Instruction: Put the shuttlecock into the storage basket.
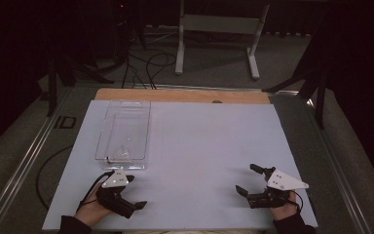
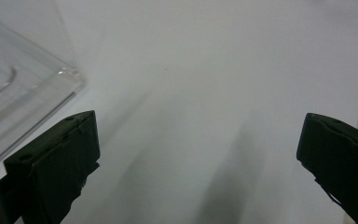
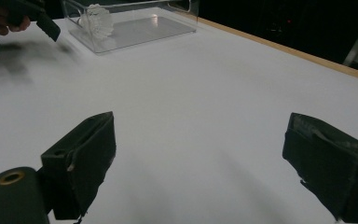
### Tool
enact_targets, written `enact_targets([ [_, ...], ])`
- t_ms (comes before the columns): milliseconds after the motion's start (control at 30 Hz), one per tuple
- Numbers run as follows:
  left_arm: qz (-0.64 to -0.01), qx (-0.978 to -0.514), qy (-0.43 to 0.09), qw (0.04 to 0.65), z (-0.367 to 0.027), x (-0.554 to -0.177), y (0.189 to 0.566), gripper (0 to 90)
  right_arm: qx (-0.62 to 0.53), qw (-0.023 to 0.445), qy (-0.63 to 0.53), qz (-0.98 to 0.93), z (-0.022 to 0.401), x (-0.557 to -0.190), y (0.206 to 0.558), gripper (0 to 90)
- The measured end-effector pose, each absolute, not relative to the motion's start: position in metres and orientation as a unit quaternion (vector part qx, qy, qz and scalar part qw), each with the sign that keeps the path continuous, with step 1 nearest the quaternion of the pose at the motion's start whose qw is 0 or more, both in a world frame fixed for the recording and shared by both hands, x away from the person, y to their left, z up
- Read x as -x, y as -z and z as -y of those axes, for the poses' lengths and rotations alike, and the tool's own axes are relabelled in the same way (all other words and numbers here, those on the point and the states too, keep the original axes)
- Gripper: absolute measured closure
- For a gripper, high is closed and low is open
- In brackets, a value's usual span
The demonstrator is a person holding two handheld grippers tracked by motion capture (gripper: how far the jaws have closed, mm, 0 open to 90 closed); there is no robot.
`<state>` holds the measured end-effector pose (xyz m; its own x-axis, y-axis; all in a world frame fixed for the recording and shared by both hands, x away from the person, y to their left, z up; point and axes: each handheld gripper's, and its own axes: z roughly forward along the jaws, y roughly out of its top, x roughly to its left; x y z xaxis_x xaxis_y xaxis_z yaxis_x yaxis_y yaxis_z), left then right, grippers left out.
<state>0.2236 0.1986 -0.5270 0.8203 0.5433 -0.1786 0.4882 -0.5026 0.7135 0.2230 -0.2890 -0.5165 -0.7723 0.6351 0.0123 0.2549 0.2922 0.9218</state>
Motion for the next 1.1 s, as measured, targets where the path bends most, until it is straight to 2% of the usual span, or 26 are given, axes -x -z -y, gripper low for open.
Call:
enact_targets([
  [367, -0.319, -0.851, -0.043, 0.415, -0.2041, -0.2235, 0.5302, 0.0, -0.283, 0.181, -0.523, -0.784, 0.2886, -0.2231, 0.5171, 9.8],
  [1100, -0.314, -0.854, -0.030, 0.415, -0.2064, -0.2242, 0.5336, 0.0, -0.283, 0.173, -0.520, -0.787, 0.2881, -0.2242, 0.5192, 9.8],
])
